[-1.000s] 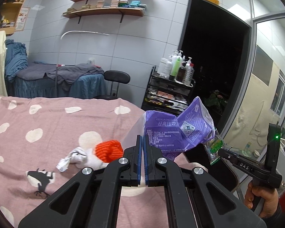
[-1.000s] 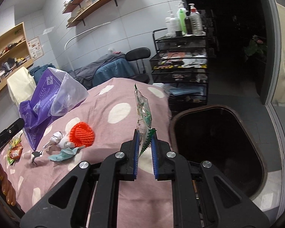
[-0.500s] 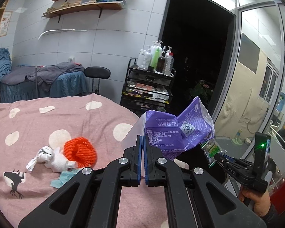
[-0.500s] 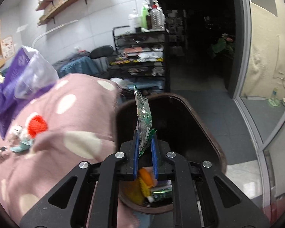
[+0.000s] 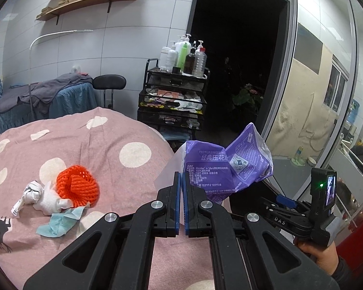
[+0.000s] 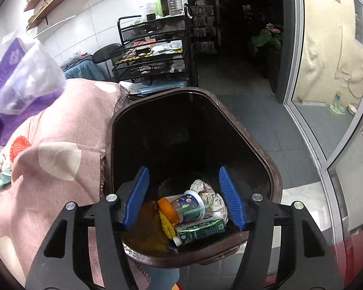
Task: Collect trash
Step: 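Lower the purple bag into the wastebasket and open the left gripper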
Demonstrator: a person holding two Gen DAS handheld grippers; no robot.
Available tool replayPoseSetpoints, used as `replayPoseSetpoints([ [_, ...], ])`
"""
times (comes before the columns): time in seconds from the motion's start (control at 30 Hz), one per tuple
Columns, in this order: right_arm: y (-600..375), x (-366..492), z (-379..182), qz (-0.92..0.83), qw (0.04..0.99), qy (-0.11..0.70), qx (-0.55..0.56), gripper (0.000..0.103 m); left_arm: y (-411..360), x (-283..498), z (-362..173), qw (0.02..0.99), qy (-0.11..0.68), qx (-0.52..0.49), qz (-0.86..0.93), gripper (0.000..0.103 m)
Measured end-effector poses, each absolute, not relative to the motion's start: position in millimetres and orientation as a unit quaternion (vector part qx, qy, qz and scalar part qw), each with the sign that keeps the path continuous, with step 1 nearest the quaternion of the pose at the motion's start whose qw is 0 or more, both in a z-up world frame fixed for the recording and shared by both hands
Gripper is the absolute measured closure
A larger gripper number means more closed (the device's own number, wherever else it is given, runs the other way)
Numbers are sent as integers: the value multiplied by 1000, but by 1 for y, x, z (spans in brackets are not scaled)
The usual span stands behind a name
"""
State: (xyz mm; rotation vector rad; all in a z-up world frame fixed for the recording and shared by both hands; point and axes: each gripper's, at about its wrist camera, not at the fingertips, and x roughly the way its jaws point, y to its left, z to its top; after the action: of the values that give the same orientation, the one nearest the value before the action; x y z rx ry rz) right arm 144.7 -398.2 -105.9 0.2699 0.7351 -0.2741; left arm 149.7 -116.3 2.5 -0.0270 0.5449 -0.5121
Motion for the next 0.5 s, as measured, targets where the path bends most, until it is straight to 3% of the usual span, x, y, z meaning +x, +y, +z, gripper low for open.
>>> replayPoseSetpoints([
  [0.17,-404,131,-101,-145,915,345,151,32,-124,156,-2,926,277,-13,-257,100],
  [0.5,-425,102,-82,-177,917,307,185,29,-165,163,-6,915,285,24,-283,100],
])
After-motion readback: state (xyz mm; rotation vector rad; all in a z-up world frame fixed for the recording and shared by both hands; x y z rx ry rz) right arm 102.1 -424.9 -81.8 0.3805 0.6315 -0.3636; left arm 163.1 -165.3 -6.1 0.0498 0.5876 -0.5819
